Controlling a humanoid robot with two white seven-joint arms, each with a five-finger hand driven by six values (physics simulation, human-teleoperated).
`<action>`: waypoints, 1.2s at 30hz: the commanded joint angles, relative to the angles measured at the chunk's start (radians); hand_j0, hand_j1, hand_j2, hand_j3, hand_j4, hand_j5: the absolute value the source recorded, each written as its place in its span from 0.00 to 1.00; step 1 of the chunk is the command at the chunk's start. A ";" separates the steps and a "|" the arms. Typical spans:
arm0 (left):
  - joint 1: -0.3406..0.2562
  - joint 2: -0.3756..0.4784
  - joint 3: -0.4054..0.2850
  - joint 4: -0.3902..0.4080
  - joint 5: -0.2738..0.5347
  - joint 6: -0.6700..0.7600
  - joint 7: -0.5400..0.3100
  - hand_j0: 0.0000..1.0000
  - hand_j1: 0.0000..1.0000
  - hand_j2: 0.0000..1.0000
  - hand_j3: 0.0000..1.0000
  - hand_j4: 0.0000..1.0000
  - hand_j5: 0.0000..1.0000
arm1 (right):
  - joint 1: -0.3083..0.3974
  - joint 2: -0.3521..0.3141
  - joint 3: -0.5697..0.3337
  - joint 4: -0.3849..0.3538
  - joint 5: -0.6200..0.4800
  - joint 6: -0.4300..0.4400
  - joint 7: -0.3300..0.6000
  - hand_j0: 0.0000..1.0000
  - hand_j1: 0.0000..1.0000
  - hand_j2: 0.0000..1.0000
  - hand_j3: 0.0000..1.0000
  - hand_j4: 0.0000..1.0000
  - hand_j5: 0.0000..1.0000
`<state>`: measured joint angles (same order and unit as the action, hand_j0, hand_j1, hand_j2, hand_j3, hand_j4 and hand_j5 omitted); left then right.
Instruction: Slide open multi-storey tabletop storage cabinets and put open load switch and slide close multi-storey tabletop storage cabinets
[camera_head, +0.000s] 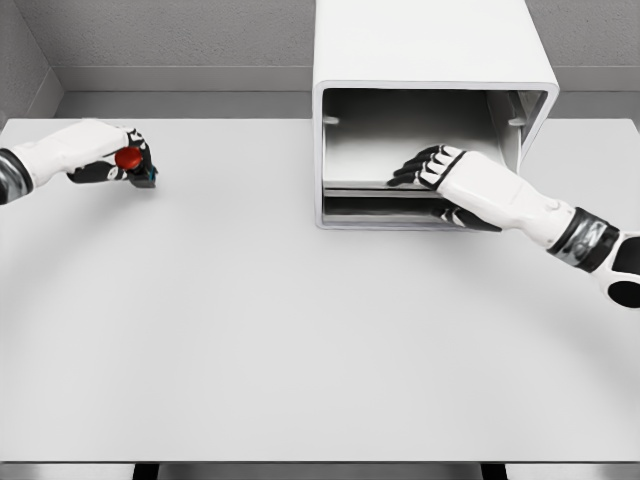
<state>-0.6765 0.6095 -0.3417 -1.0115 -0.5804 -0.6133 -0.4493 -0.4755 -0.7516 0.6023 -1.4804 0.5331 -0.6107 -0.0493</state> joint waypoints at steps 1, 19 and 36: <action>0.000 0.006 0.001 -0.015 0.011 0.002 0.001 0.40 0.40 0.40 0.40 0.40 0.40 | 0.000 -0.009 -0.001 -0.009 -0.012 0.000 -0.001 0.81 0.81 0.81 0.81 0.81 0.81; 0.012 0.035 0.004 -0.085 0.027 0.002 0.004 0.40 0.40 0.40 0.40 0.40 0.40 | 0.084 -0.101 -0.055 -0.104 -0.031 0.000 -0.006 0.81 0.81 0.81 0.81 0.81 0.81; 0.043 0.042 0.006 -0.157 0.050 0.002 0.006 0.40 0.40 0.40 0.40 0.40 0.40 | 0.193 -0.164 -0.141 -0.221 -0.051 0.000 -0.006 0.82 0.82 0.82 0.82 0.82 0.82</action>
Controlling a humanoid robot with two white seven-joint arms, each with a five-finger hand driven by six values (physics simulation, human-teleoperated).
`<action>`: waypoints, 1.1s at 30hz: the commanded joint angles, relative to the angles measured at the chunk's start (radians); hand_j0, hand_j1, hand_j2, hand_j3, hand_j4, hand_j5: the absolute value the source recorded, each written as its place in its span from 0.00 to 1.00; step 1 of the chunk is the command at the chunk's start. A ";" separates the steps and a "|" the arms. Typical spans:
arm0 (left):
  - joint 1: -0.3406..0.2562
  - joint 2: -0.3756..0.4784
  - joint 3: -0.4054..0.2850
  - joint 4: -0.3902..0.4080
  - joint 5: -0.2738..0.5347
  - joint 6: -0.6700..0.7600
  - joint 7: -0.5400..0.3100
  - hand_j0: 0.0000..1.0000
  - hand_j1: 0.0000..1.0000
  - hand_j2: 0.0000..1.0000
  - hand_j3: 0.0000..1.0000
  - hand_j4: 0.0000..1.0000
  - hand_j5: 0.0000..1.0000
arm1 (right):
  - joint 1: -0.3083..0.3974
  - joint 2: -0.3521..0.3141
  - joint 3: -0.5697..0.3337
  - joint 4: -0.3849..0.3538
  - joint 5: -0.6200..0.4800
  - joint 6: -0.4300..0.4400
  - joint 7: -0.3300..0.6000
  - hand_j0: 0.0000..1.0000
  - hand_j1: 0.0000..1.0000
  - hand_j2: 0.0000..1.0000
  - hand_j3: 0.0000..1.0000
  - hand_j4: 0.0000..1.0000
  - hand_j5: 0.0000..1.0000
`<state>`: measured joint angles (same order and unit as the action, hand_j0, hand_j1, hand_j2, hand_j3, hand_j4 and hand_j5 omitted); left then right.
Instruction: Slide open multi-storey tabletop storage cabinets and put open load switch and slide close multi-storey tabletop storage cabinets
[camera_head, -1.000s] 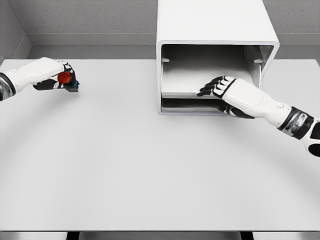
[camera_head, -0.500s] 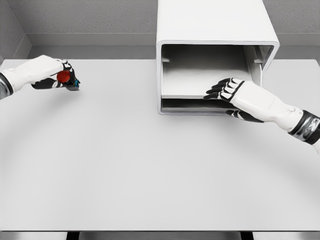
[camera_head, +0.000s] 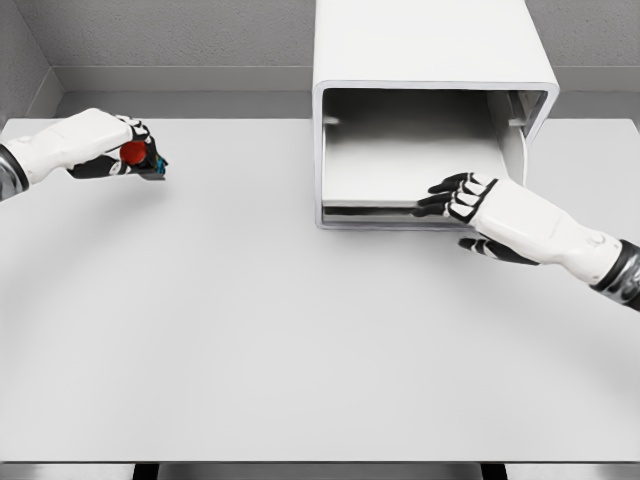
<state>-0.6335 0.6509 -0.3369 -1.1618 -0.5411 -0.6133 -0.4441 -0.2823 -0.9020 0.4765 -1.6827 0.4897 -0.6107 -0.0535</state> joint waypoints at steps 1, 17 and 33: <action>0.000 0.001 0.001 -0.010 0.010 0.002 0.001 0.40 0.40 0.40 0.40 0.40 0.40 | 0.000 -0.018 -0.015 -0.029 -0.014 0.000 -0.002 0.82 0.82 0.82 0.82 0.82 0.82; 0.069 0.029 0.012 -0.136 0.055 0.002 0.001 0.40 0.40 0.40 0.40 0.40 0.40 | 0.035 -0.120 -0.121 -0.075 -0.100 0.000 0.003 0.73 0.73 0.73 0.73 0.73 0.73; 0.115 0.027 0.047 -0.222 0.072 0.002 0.002 0.40 0.40 0.40 0.40 0.40 0.40 | 0.041 -0.183 -0.161 -0.069 -0.157 0.000 0.003 0.65 0.65 0.65 0.65 0.65 0.65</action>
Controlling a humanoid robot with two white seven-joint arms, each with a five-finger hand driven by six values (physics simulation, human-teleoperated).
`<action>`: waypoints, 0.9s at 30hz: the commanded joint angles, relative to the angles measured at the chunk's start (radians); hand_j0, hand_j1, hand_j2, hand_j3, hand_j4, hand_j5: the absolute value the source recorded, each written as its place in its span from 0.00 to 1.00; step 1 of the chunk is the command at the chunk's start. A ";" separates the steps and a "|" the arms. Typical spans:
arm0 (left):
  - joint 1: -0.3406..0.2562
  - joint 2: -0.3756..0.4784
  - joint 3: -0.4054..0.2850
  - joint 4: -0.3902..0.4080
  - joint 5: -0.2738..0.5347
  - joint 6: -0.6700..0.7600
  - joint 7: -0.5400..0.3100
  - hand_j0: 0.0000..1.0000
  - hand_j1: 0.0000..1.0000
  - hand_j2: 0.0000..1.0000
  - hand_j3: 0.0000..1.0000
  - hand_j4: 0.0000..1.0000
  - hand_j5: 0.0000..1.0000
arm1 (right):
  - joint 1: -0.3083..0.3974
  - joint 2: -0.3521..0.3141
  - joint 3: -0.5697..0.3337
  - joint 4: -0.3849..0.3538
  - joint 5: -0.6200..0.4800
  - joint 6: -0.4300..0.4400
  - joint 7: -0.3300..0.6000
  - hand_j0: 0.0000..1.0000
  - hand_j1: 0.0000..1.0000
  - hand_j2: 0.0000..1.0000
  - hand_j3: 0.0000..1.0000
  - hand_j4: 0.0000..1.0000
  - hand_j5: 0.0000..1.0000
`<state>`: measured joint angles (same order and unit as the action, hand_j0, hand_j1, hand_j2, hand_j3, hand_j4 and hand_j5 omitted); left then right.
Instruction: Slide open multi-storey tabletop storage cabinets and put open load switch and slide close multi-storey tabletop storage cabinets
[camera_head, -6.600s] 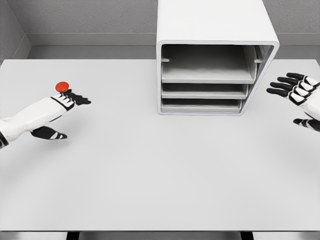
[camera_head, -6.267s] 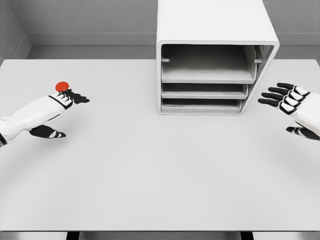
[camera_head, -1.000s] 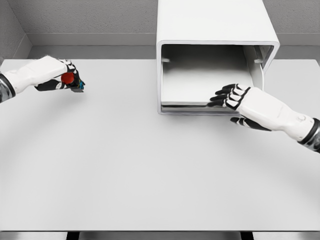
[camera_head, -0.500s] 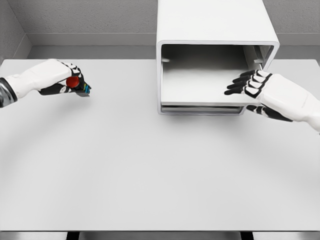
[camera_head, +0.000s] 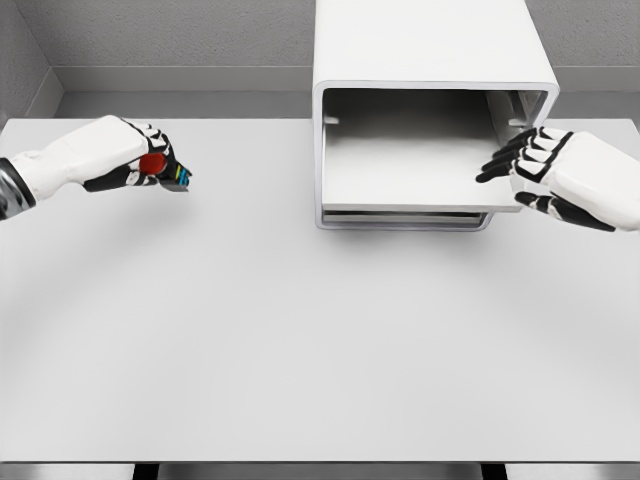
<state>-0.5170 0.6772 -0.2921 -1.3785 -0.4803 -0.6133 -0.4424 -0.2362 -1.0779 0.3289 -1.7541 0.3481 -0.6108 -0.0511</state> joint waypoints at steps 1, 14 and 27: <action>0.000 0.001 0.004 -0.022 0.011 0.002 0.001 0.40 0.40 0.40 0.40 0.40 0.40 | 0.002 -0.014 -0.016 0.005 -0.017 0.000 0.000 0.64 0.64 0.64 0.64 0.64 0.64; 0.044 -0.002 0.021 -0.139 0.023 0.002 0.001 0.40 0.40 0.40 0.40 0.40 0.40 | 0.003 -0.045 -0.033 0.126 -0.017 0.000 -0.003 0.65 0.65 0.65 0.65 0.65 0.65; 0.058 -0.008 0.021 -0.214 0.054 0.002 0.001 0.40 0.40 0.40 0.40 0.40 0.40 | 0.037 -0.066 -0.033 0.208 -0.026 0.000 0.002 0.63 0.63 0.63 0.63 0.63 0.63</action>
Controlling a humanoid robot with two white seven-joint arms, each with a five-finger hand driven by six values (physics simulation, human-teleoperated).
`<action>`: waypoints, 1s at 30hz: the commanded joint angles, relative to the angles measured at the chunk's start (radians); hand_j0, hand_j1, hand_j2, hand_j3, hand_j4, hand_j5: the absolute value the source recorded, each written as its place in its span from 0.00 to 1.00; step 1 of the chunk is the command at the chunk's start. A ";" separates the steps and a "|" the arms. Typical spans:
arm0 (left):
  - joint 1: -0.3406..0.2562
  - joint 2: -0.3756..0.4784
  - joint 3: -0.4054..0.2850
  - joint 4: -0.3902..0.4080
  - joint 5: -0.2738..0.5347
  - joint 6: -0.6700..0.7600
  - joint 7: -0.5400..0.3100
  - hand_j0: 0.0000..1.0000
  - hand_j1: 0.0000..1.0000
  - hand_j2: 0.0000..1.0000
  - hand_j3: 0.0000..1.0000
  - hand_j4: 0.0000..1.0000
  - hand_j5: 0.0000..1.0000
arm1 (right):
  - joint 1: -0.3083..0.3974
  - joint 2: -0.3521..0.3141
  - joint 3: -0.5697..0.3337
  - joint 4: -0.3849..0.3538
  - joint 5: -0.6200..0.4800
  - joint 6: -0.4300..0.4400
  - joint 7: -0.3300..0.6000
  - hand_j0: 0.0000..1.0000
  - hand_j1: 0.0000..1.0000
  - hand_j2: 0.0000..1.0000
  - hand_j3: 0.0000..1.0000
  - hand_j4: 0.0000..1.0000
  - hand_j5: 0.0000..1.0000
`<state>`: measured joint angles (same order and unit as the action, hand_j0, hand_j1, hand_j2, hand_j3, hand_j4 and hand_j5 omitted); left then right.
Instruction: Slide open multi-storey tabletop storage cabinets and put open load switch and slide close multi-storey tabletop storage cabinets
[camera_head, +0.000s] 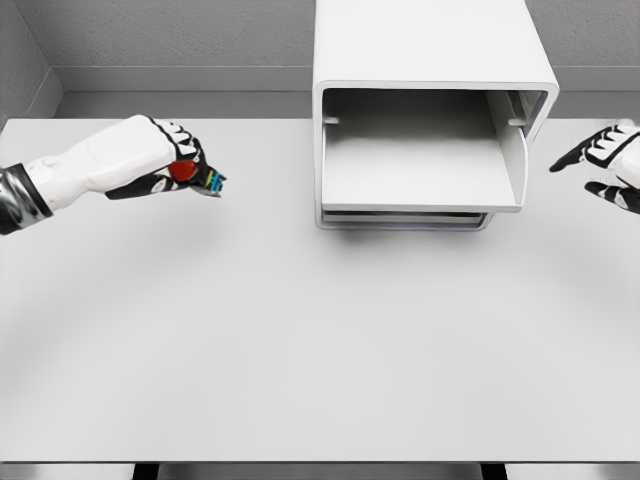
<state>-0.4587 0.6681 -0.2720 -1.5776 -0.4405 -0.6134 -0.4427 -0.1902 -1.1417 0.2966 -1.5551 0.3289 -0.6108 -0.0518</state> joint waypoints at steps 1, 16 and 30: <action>0.000 0.001 0.000 -0.024 0.014 0.003 0.001 0.40 0.40 0.40 0.40 0.40 0.40 | 0.002 -0.003 -0.001 0.009 -0.005 0.000 0.004 0.61 0.61 0.61 0.61 0.61 0.61; 0.023 0.008 0.002 -0.160 0.129 0.003 0.001 0.41 0.41 0.41 0.41 0.41 0.41 | 0.127 0.007 0.001 0.012 0.015 0.000 0.007 0.54 0.54 0.54 0.54 0.54 0.54; 0.028 -0.001 0.010 -0.222 0.166 0.003 0.001 0.42 0.42 0.42 0.42 0.42 0.42 | 0.186 0.120 0.004 0.010 0.035 0.000 0.050 0.56 0.56 0.56 0.56 0.56 0.56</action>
<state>-0.4310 0.6689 -0.2644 -1.7938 -0.2830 -0.6133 -0.4426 0.0046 -1.0310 0.2997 -1.5445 0.3663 -0.6111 -0.0025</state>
